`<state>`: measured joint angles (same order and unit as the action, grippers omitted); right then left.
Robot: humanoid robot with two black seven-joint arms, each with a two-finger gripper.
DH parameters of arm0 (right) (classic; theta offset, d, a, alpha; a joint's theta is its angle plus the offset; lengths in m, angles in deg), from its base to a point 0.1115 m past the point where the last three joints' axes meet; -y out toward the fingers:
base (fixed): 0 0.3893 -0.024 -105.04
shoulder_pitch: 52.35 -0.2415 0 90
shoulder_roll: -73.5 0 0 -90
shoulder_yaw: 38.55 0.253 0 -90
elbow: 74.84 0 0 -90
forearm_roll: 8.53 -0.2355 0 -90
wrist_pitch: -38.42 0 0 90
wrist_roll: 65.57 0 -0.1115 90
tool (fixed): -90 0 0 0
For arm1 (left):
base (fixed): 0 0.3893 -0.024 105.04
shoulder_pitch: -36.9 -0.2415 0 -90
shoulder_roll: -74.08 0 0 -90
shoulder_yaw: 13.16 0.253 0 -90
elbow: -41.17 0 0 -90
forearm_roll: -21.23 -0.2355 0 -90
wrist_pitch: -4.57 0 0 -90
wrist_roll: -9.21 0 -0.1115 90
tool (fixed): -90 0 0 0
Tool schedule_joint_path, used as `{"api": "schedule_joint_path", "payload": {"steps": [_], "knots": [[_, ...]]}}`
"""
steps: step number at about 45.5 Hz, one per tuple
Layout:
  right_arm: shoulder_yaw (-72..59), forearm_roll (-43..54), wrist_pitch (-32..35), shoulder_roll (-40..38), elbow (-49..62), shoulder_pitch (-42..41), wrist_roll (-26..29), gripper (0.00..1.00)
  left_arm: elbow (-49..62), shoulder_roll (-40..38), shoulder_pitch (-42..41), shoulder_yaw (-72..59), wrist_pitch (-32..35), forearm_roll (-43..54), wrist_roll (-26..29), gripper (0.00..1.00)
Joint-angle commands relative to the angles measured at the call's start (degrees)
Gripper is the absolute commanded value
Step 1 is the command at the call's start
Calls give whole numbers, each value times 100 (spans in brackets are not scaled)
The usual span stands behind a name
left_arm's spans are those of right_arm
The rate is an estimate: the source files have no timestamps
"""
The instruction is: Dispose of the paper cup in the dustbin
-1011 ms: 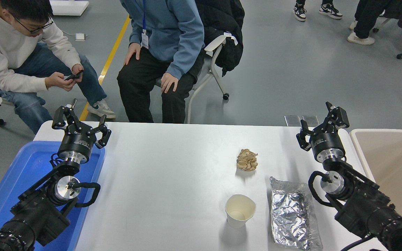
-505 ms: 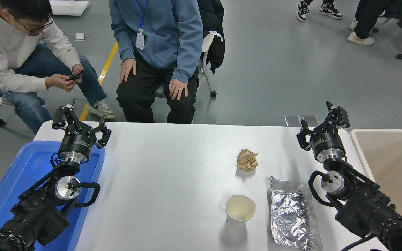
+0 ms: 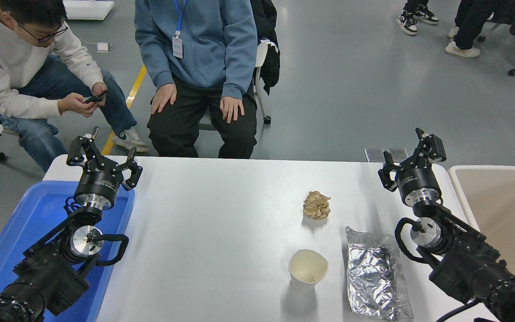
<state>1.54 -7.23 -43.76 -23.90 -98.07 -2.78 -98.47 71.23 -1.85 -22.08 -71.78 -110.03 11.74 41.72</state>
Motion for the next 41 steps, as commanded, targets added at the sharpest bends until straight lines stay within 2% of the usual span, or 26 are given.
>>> {"api": "schedule_joint_path", "payload": {"steps": [1,10,21,30,41], "knots": [[-432,46,-71,-200,-498,0,232,100,0,-1,0,0,-1,0,1,100],[-924,107,-422,-710,-1395,0,319,100,0,-1,0,0,8,0,1,100],[-1557,871,-738,-1237,-2212,-325,557,100,0,-1,0,0,-1,0,1,100],[-2646,1188,-818,-1712,-2766,-896,566,100,0,-1,0,0,-1,0,1,100],[-4324,2129,-809,-2108,-3276,-1862,566,100,0,8,0,0,8,0,1,100]]}}
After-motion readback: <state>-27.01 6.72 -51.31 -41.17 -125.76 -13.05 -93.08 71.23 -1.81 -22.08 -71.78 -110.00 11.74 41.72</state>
